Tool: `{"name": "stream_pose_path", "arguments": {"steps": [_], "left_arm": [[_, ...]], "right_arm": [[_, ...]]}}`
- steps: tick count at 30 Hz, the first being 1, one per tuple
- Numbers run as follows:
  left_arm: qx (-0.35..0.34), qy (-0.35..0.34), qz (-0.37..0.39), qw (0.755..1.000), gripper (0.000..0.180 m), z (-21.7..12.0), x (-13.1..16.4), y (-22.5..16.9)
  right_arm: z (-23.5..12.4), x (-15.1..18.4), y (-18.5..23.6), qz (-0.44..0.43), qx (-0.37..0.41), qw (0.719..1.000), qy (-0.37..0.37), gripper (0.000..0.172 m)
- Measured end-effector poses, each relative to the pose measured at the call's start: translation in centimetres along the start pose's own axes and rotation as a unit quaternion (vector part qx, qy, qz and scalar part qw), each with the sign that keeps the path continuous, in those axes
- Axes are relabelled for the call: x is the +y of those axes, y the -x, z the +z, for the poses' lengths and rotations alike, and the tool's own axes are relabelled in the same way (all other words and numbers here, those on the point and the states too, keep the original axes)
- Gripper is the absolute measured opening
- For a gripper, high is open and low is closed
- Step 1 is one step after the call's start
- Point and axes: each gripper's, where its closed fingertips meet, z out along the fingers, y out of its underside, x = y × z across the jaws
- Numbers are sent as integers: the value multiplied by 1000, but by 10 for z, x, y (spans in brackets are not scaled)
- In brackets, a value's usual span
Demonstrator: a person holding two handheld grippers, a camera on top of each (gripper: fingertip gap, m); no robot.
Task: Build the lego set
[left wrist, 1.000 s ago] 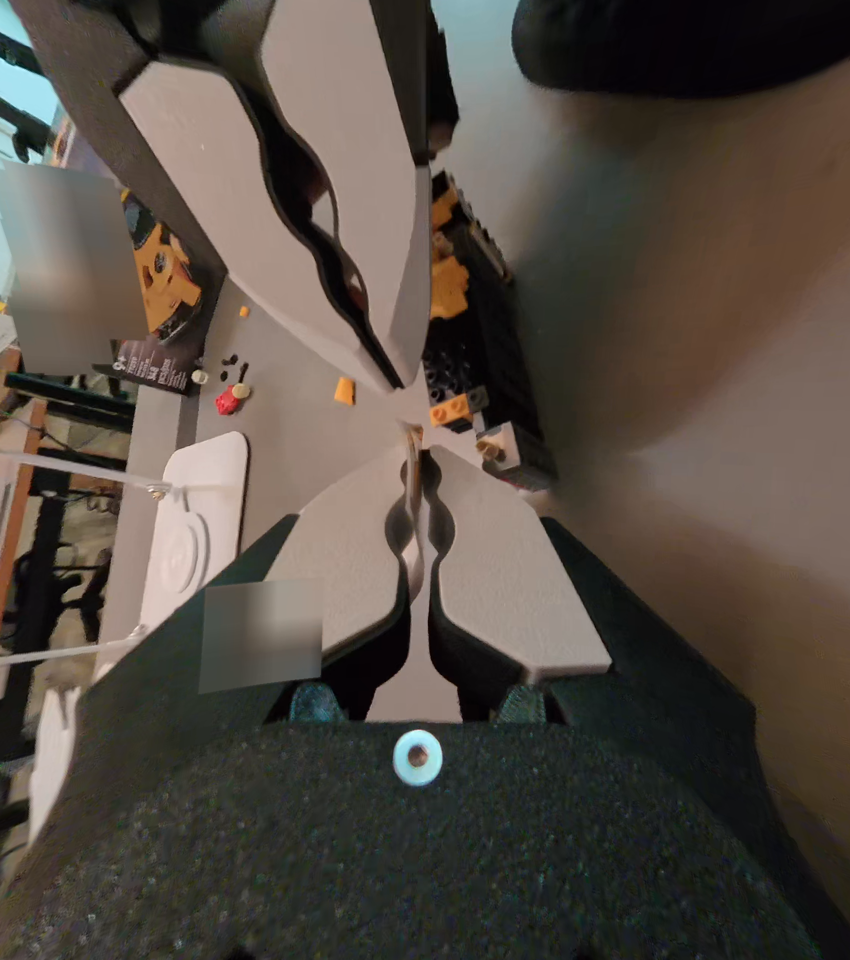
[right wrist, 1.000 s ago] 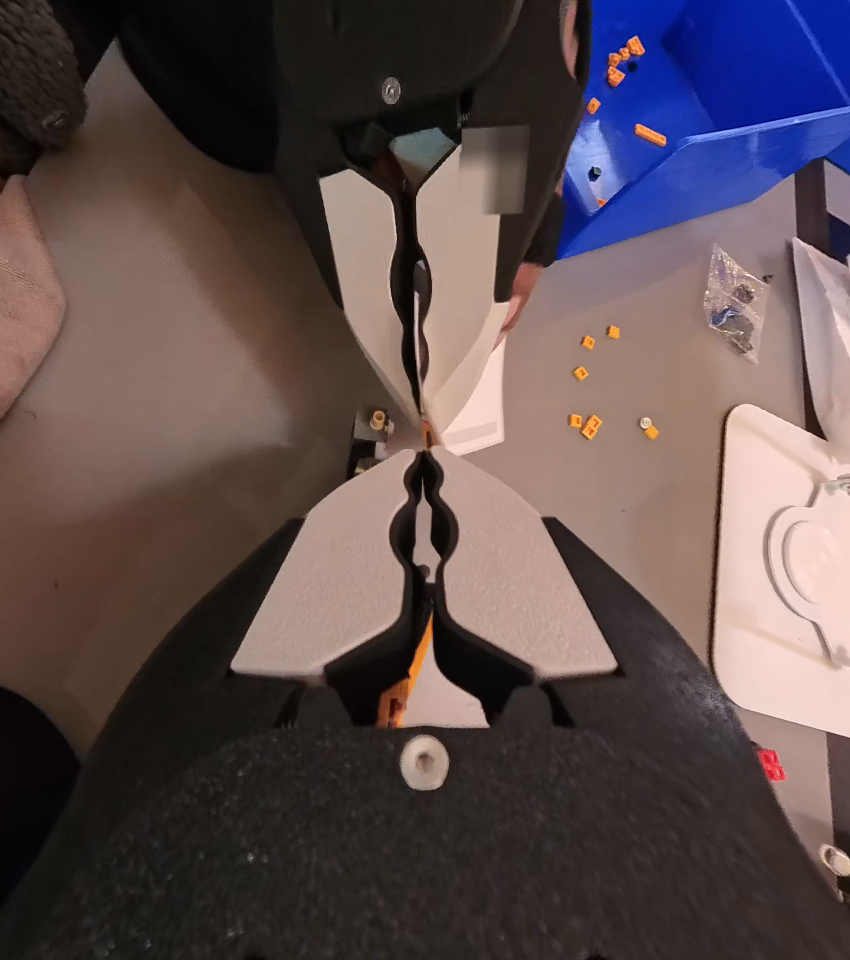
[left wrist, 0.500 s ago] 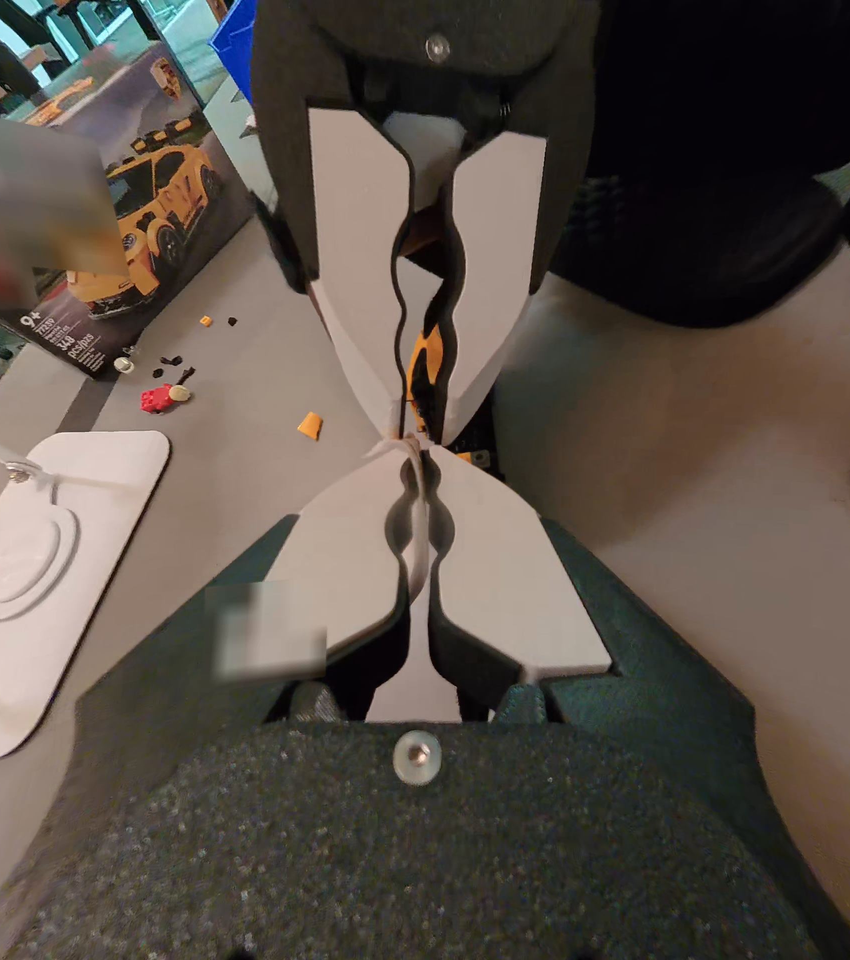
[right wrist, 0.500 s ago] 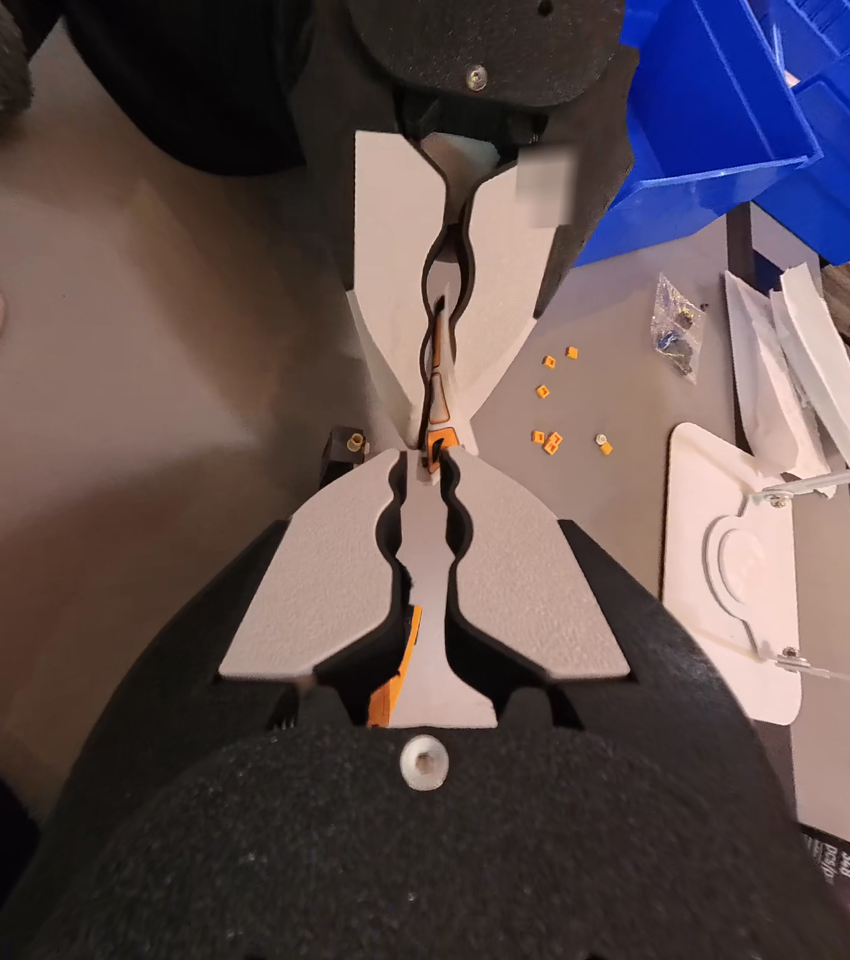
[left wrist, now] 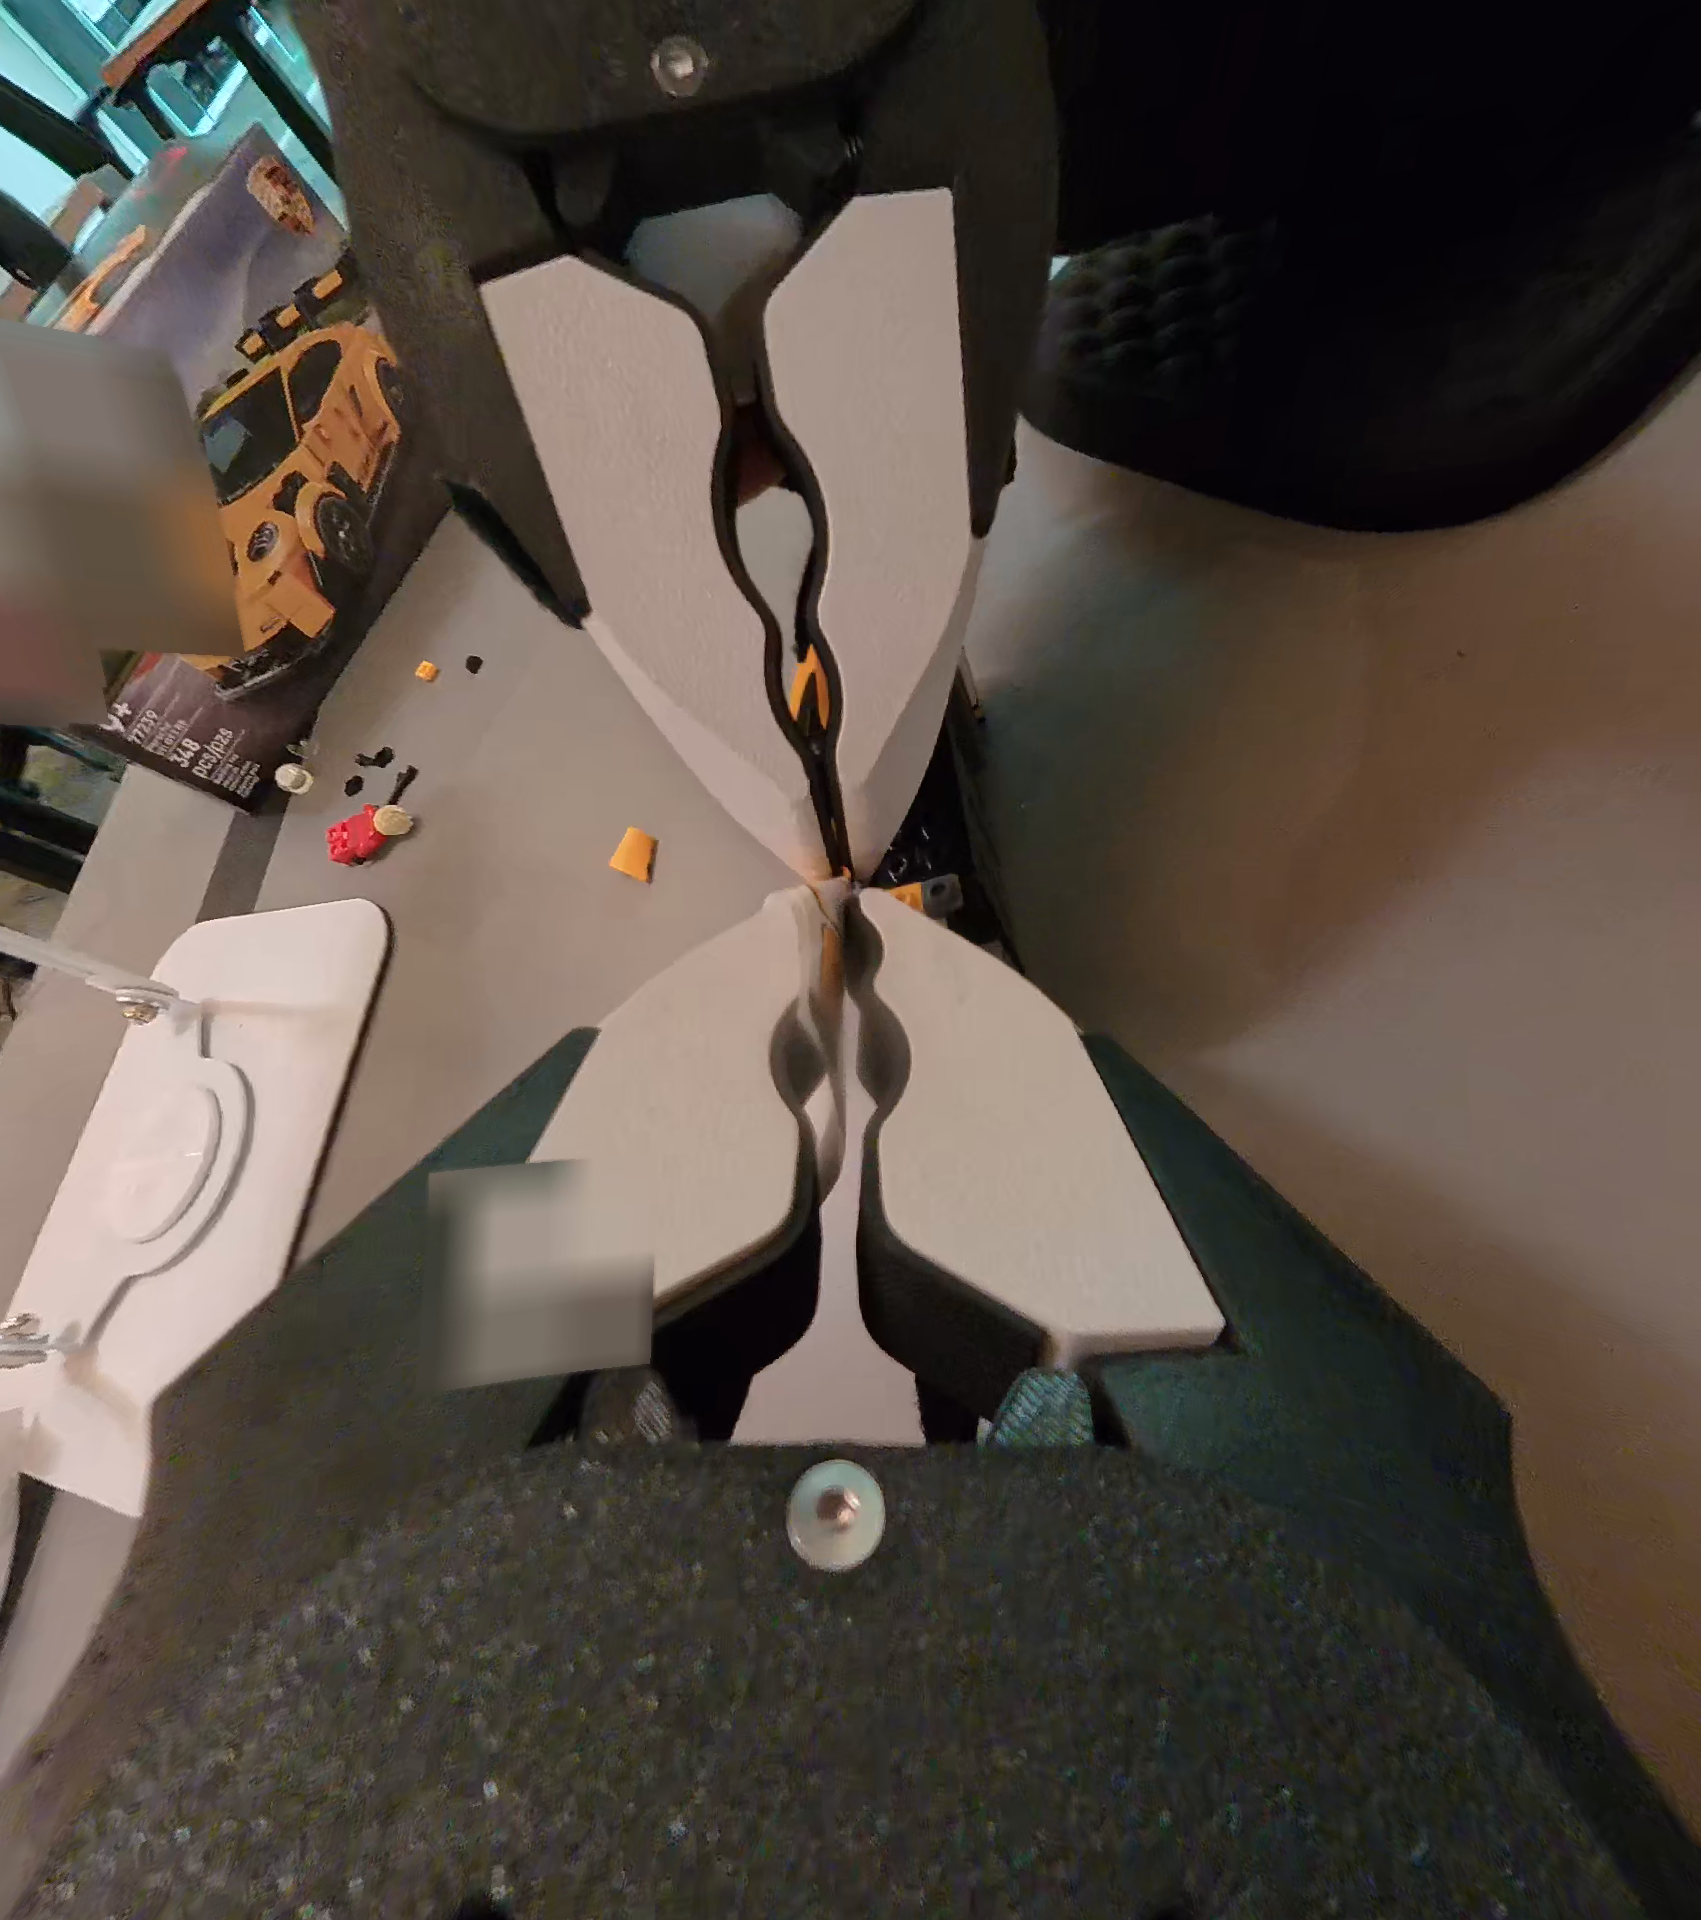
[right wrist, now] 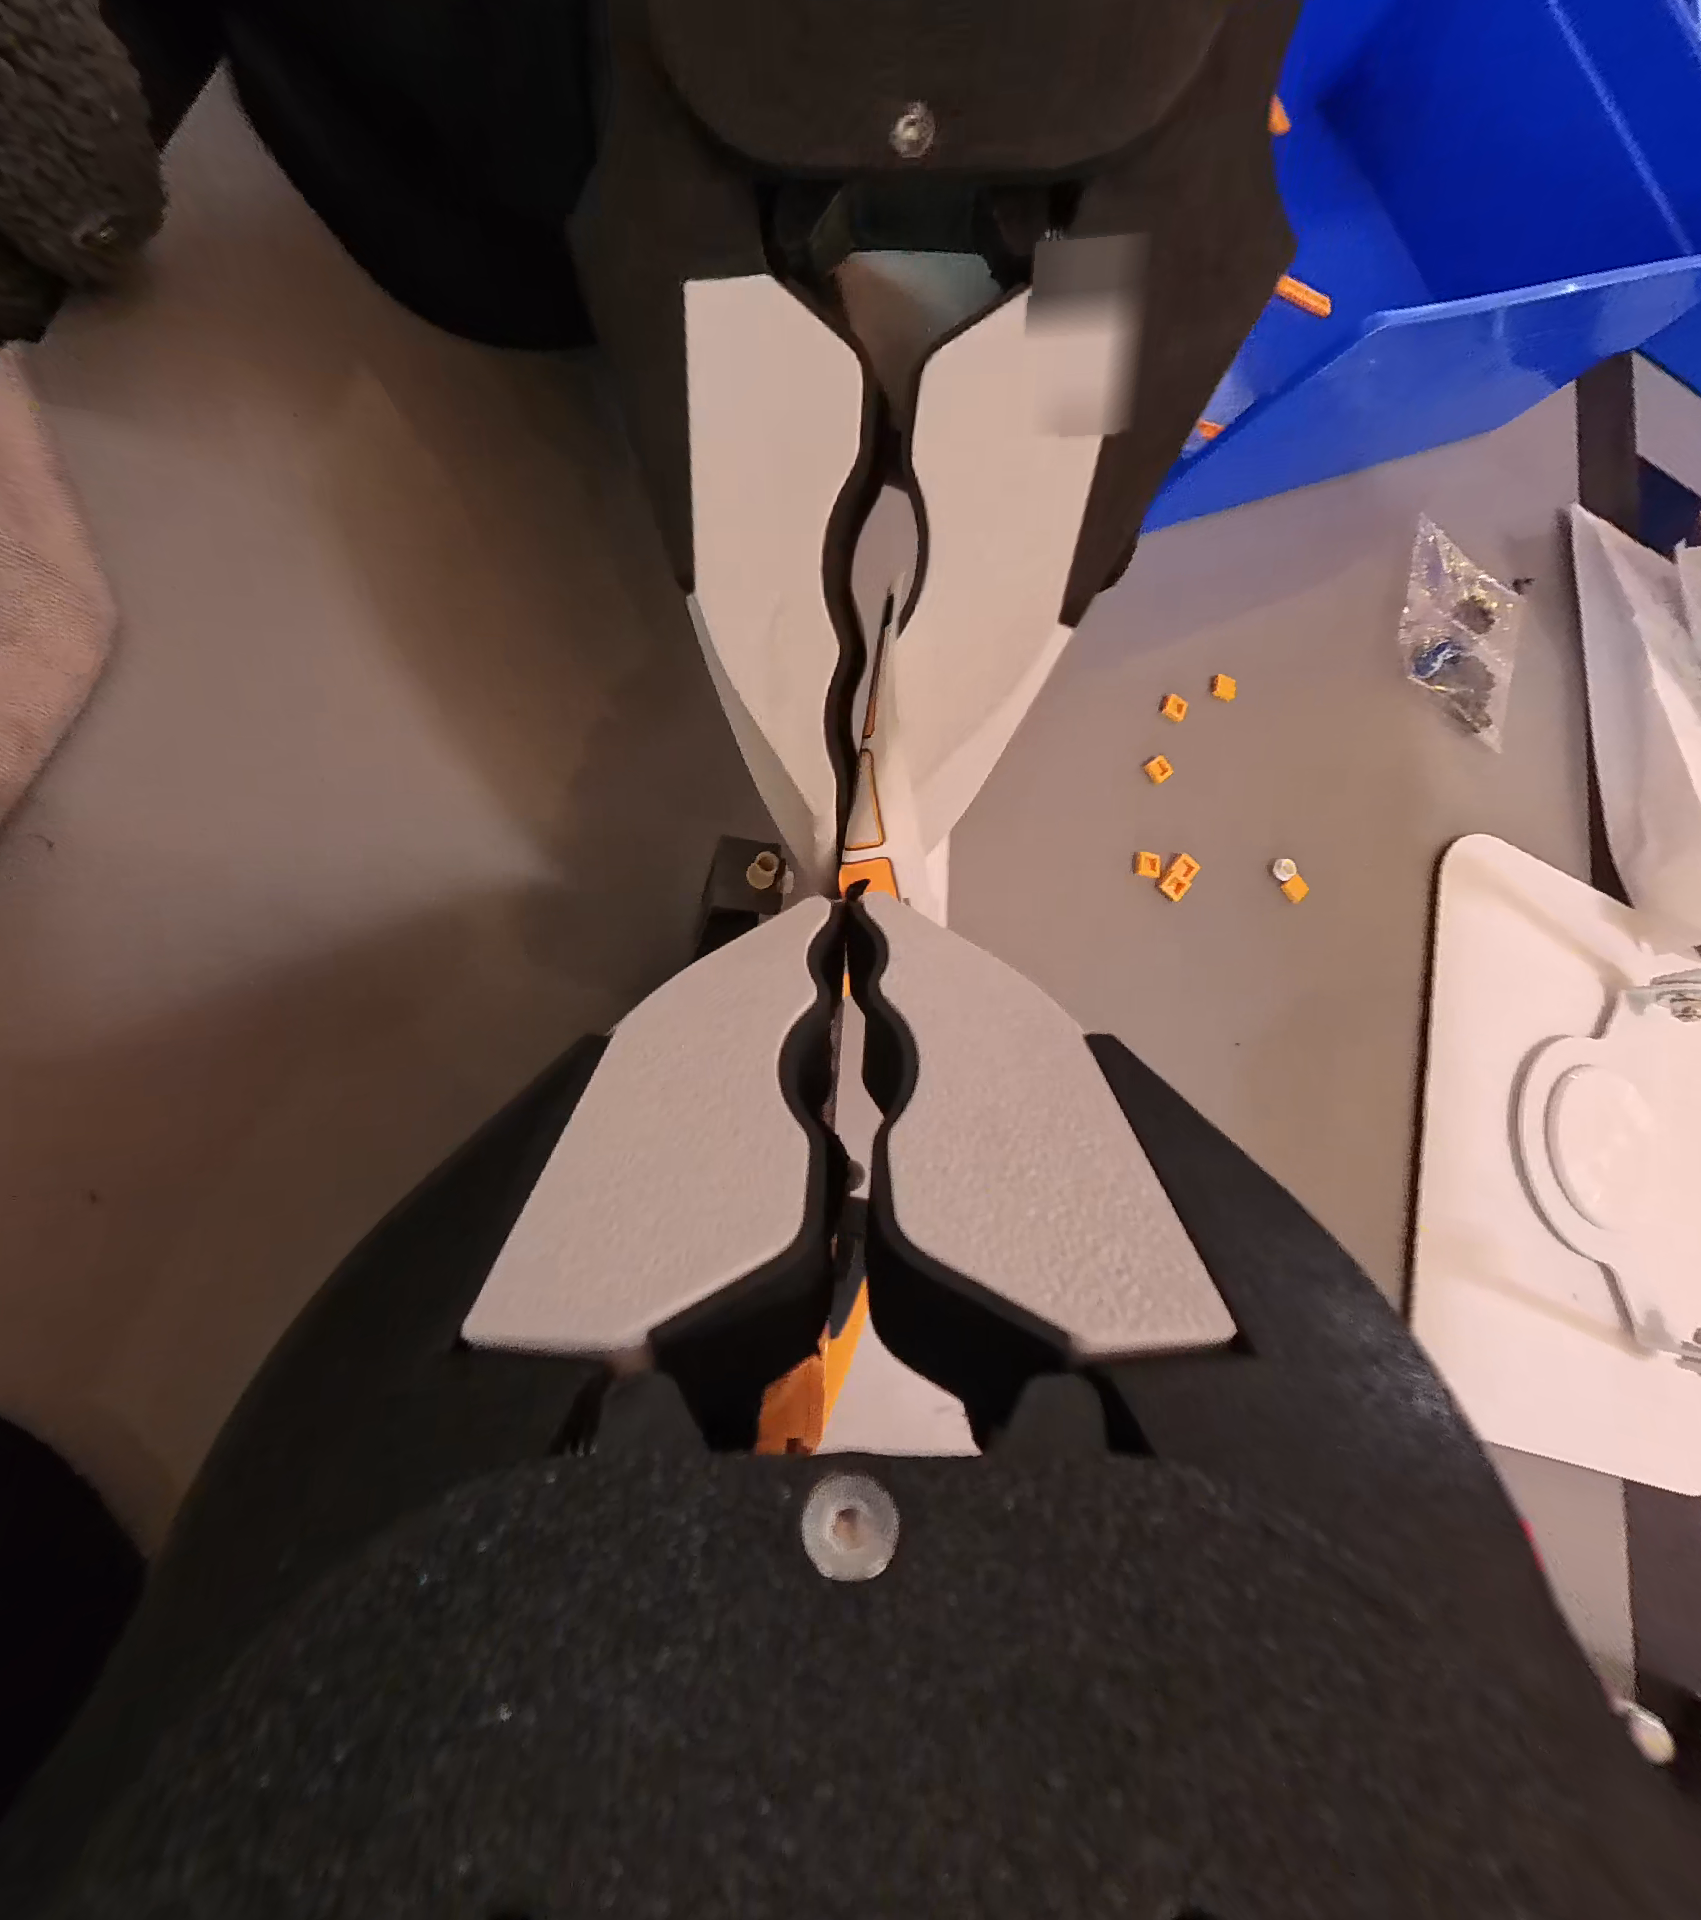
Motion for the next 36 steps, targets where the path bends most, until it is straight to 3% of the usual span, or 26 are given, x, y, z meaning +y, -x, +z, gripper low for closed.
{"name": "stream_pose_path", "arguments": {"steps": [14, 26, 31, 36], "left_arm": [[-88, 83, 186, 975, 0, 4, 8, 4], [-114, 128, 263, 949, 0, 4, 18, 10], [-110, 110, 237, 959, 0, 3, 11, 9], [-74, 61, 126, 987, 0, 1, 6, 8]], "right_arm": [[5, 7, 0, 9, -4, 1000, 21, 0], [-1, 6, -2, 2, 5, 1000, 27, 0], [-1, 5, -2, 0, 4, 1000, 24, 0], [-4, 2, -6, -9, 23, 1000, 18, 0]]}}
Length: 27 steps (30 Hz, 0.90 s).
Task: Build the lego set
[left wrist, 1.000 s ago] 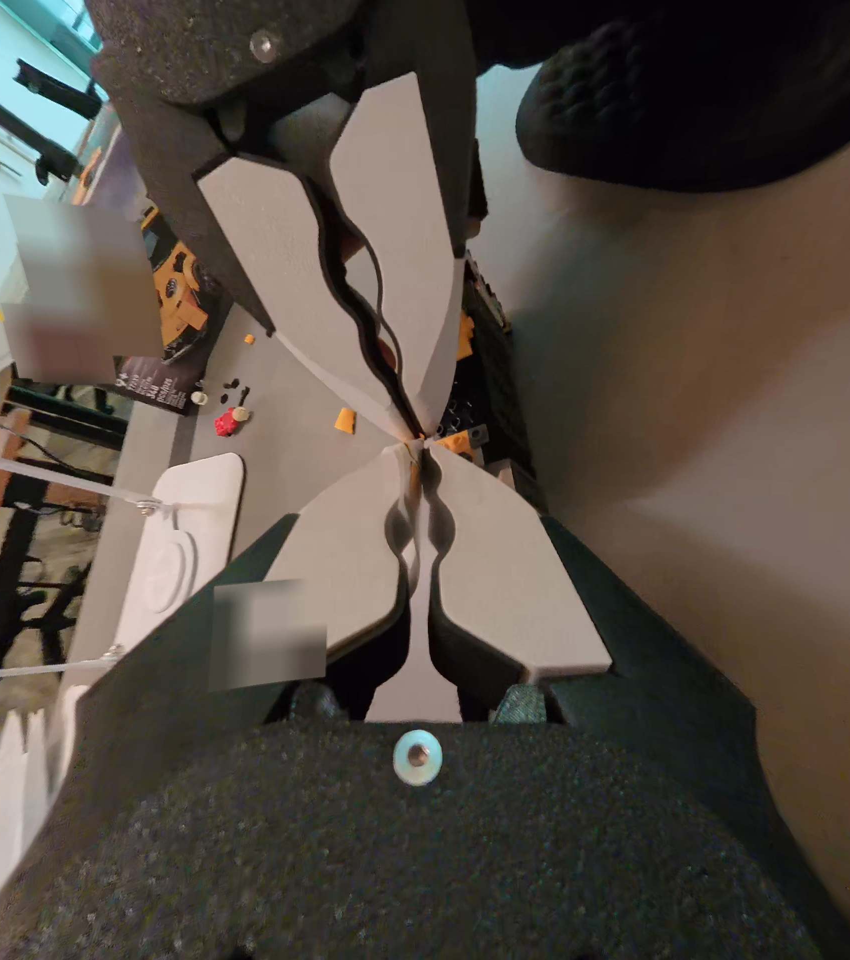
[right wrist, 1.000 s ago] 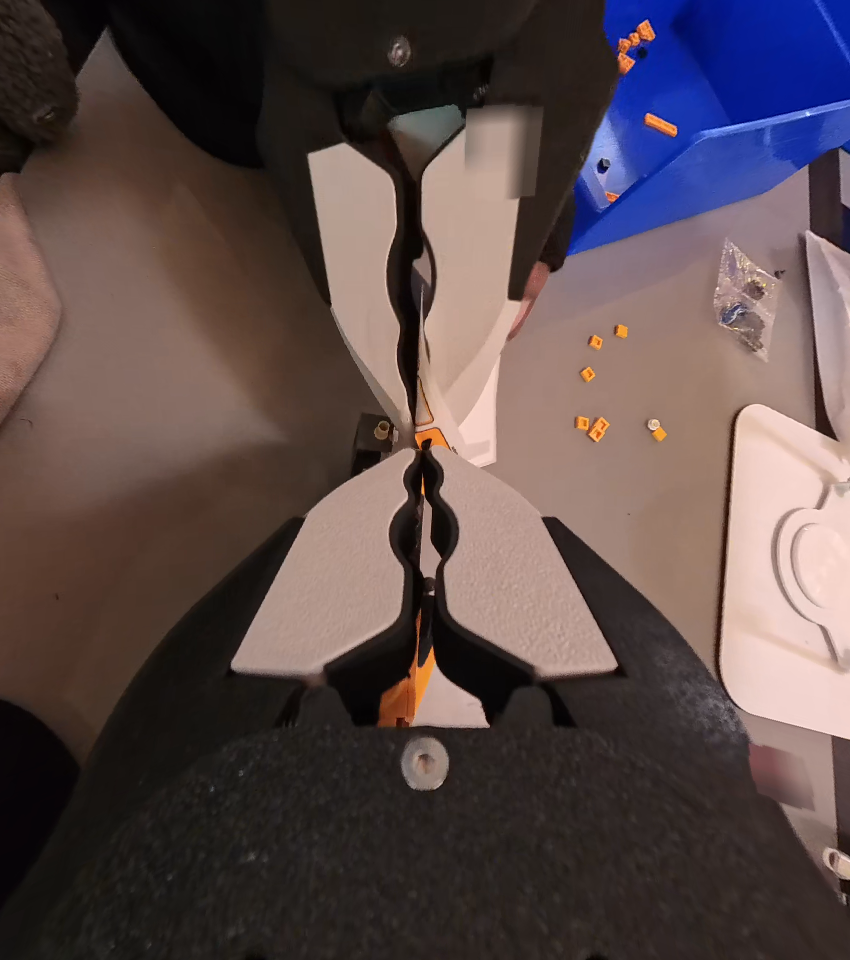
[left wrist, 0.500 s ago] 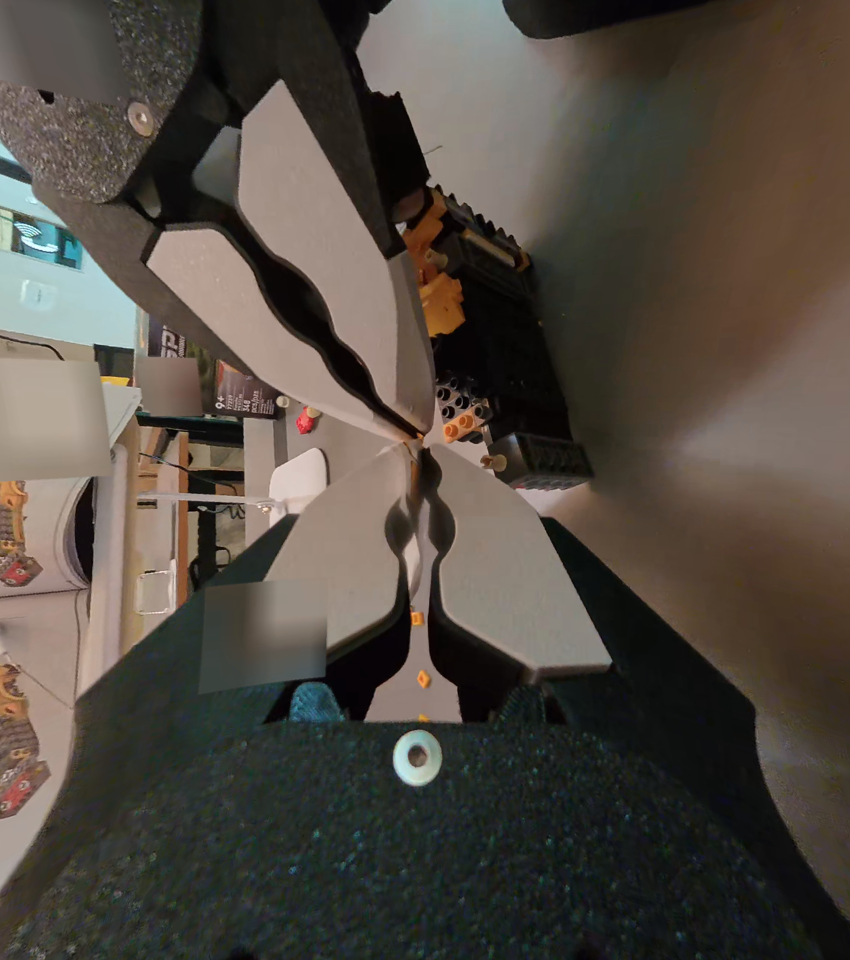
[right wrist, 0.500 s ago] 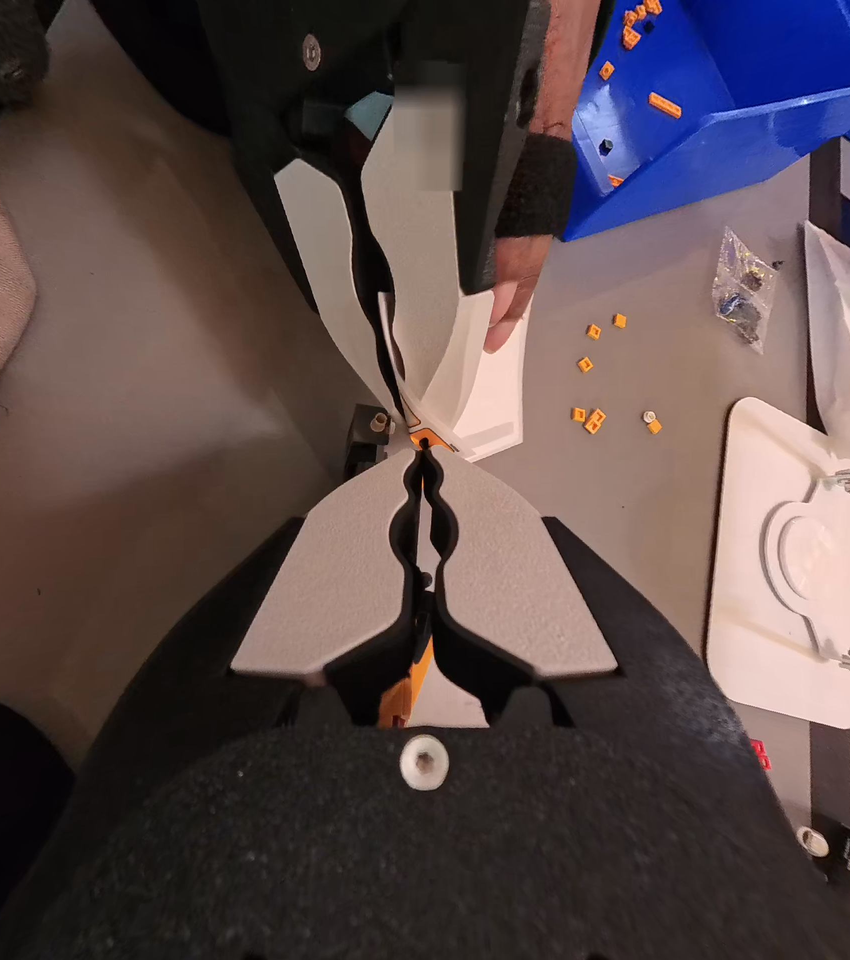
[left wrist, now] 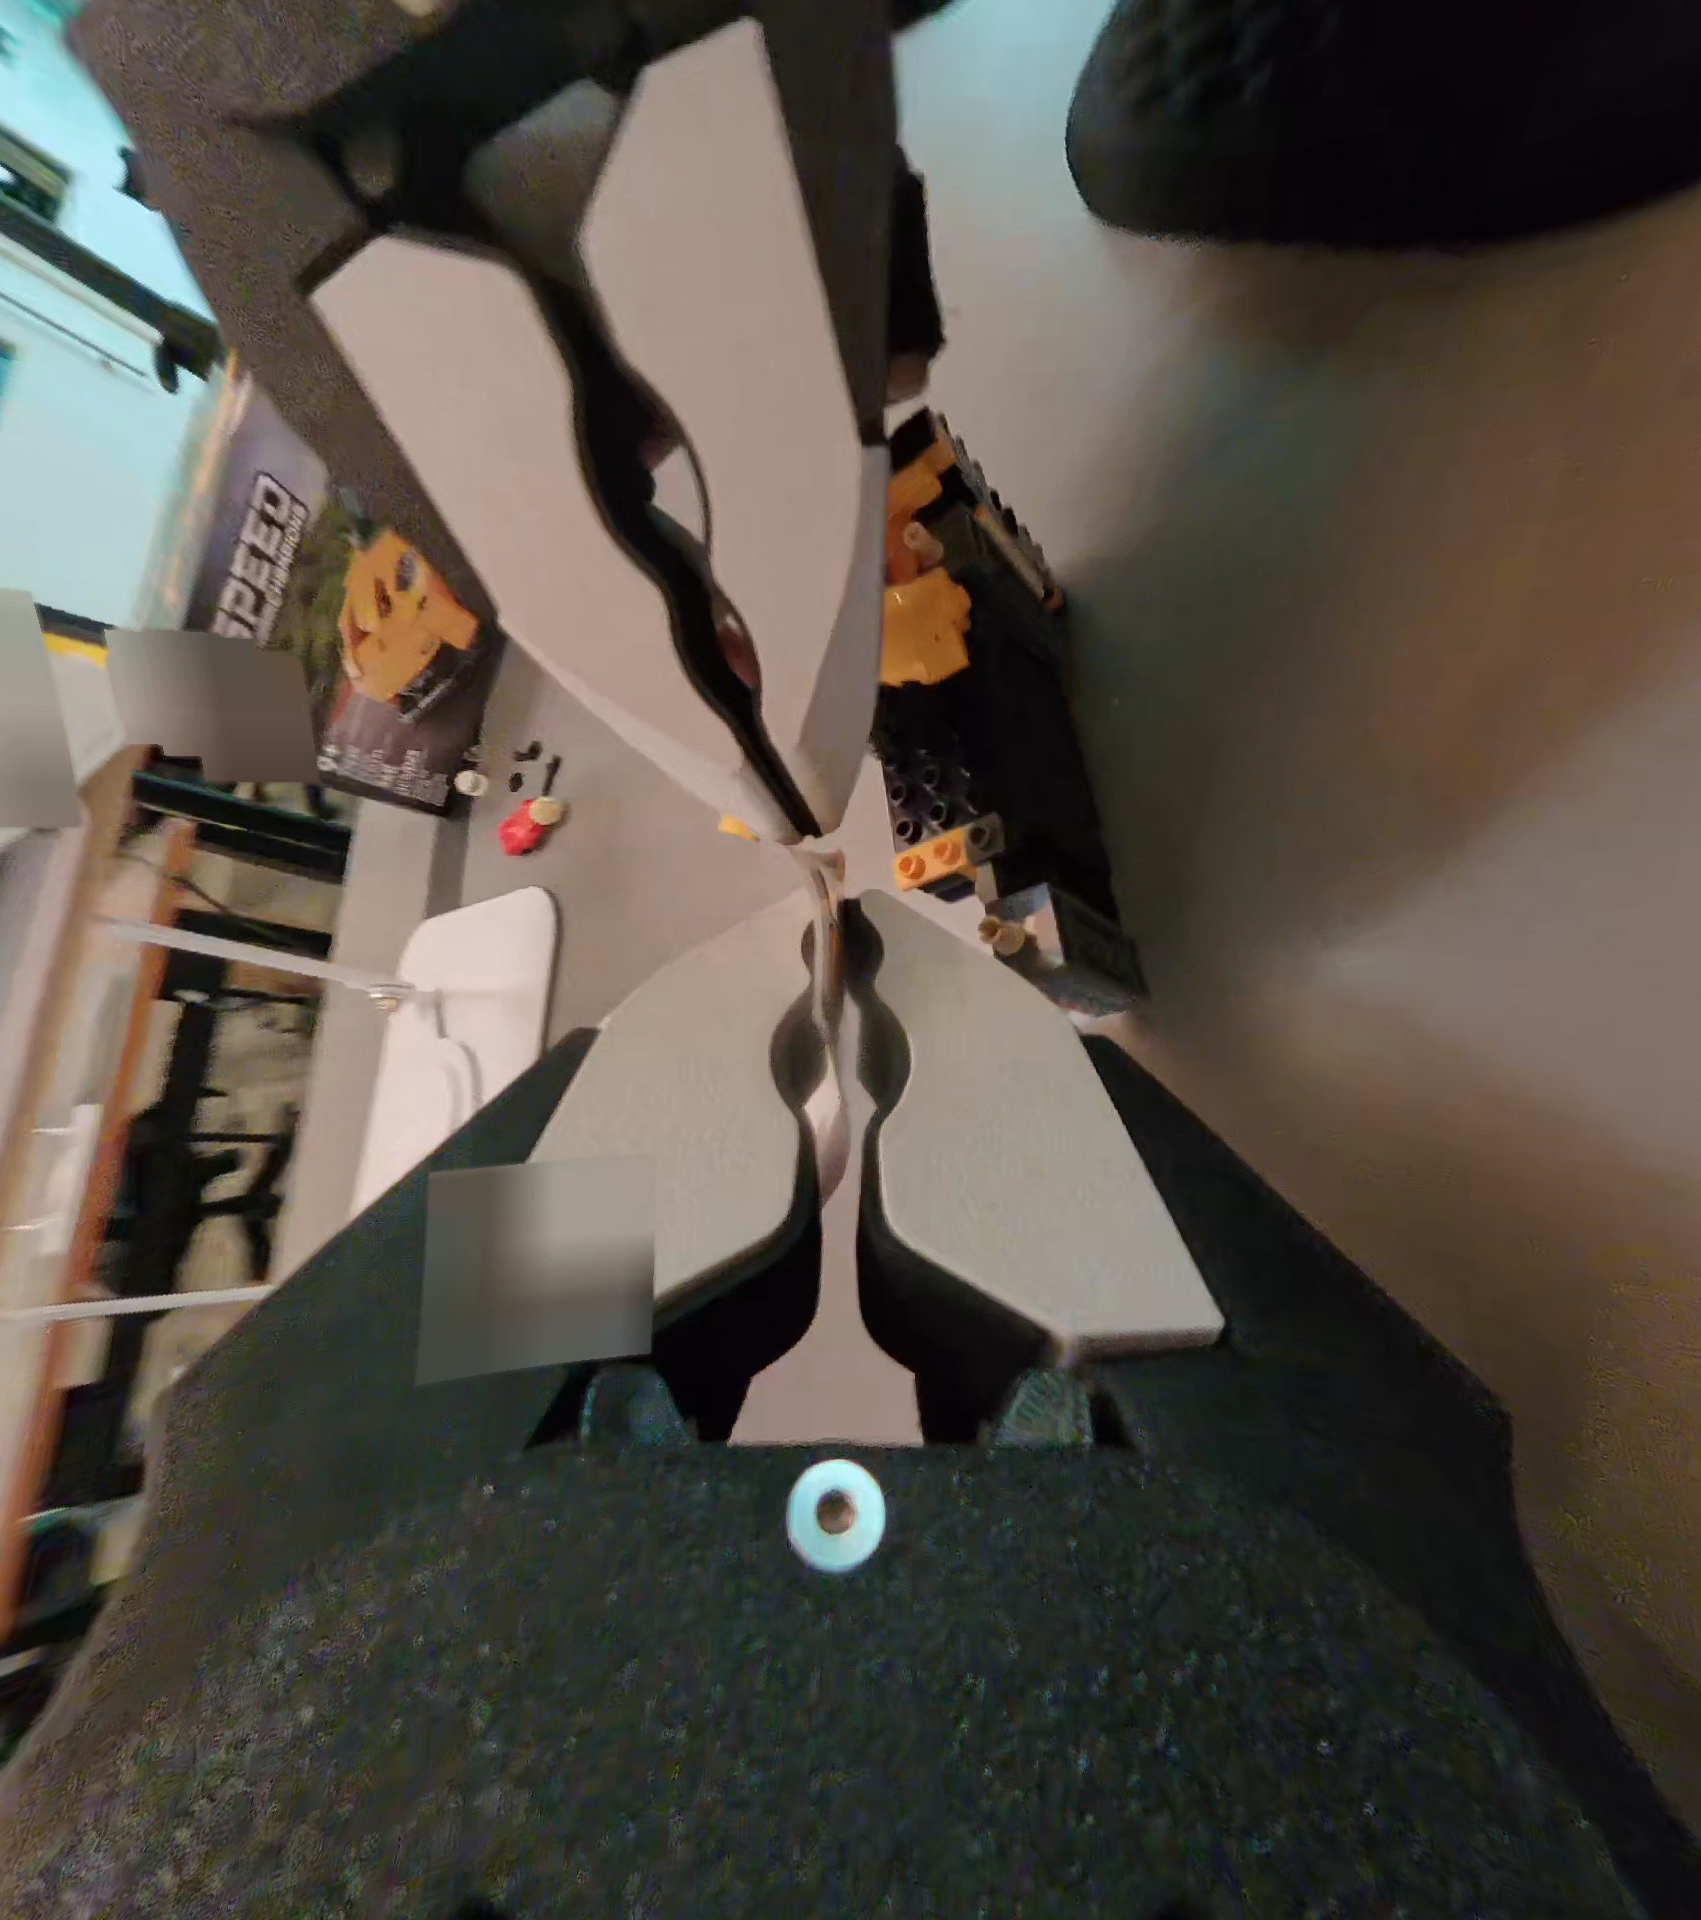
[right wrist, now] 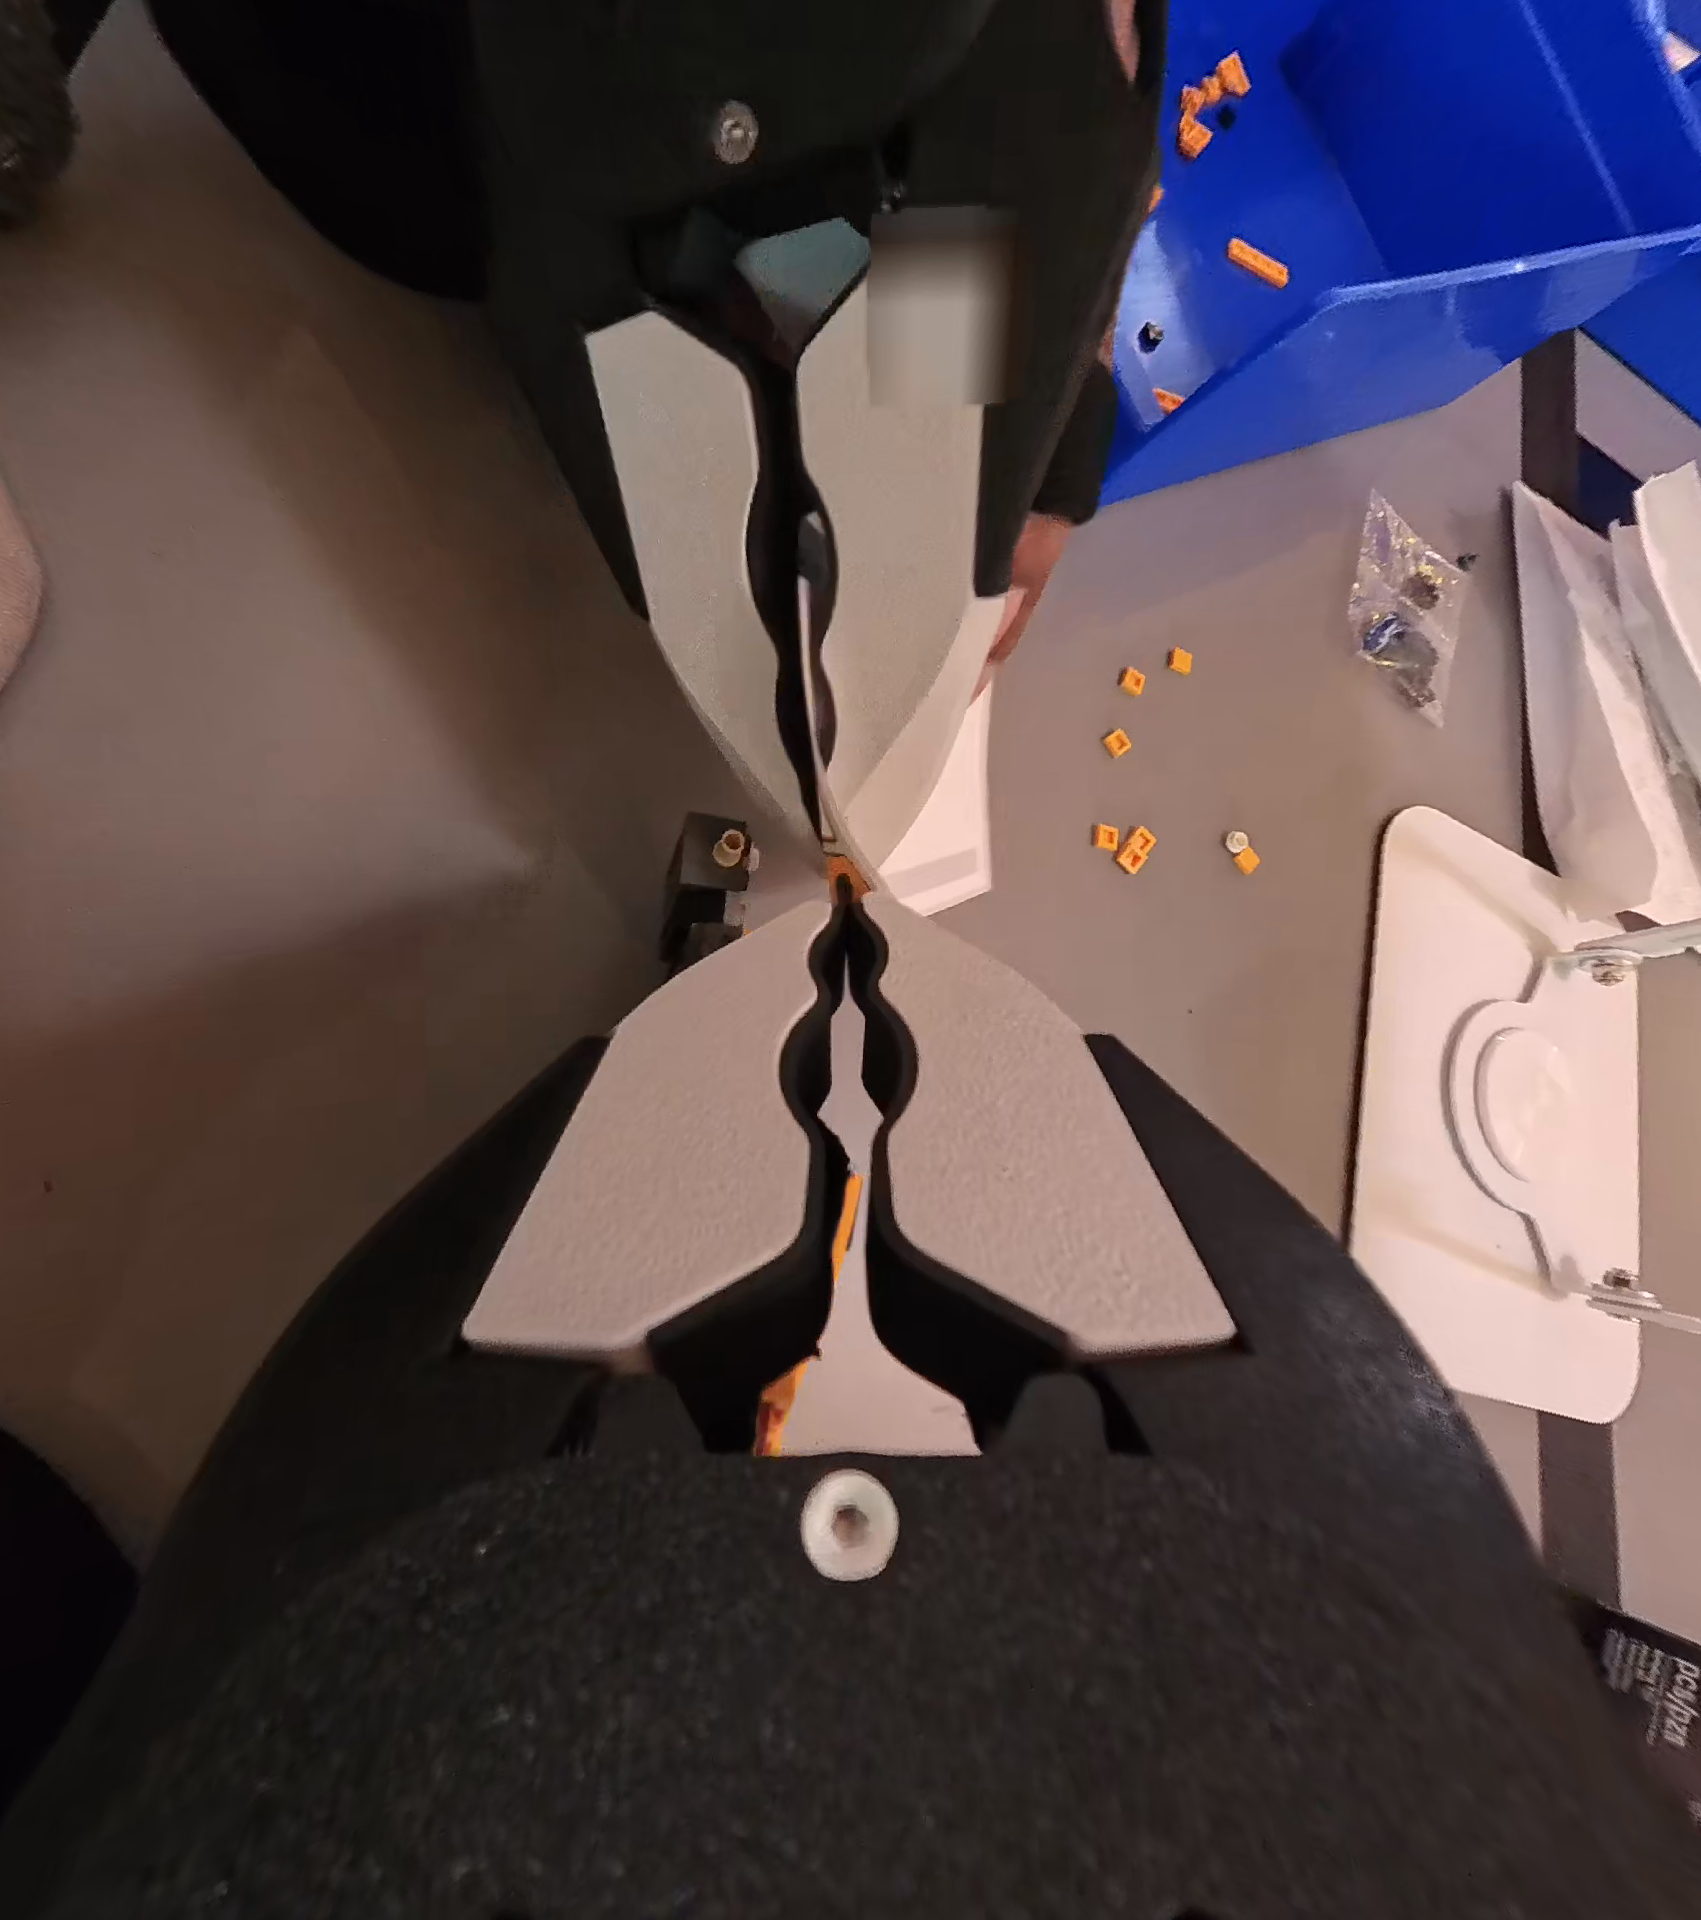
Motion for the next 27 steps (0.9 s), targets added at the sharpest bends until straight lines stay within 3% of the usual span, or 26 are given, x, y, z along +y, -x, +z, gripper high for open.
{"name": "stream_pose_path", "arguments": {"steps": [5, 10, 18, 27], "left_arm": [[40, -50, -108, 992, 0, -4, -6, 2], [60, -74, -143, 985, 0, -7, -13, 1], [54, -59, -114, 990, 0, -4, -10, -1], [15, -8, -2, 1000, 0, 1, -5, -6]], "right_arm": [[-1, -6, 0, -10, 7, 1000, -8, 12], [-1, -10, 0, -17, 12, 1000, -14, 9], [0, -8, 4, -11, -3, 1000, -13, 0], [4, -1, 10, 16, -37, 999, 0, 0]]}}
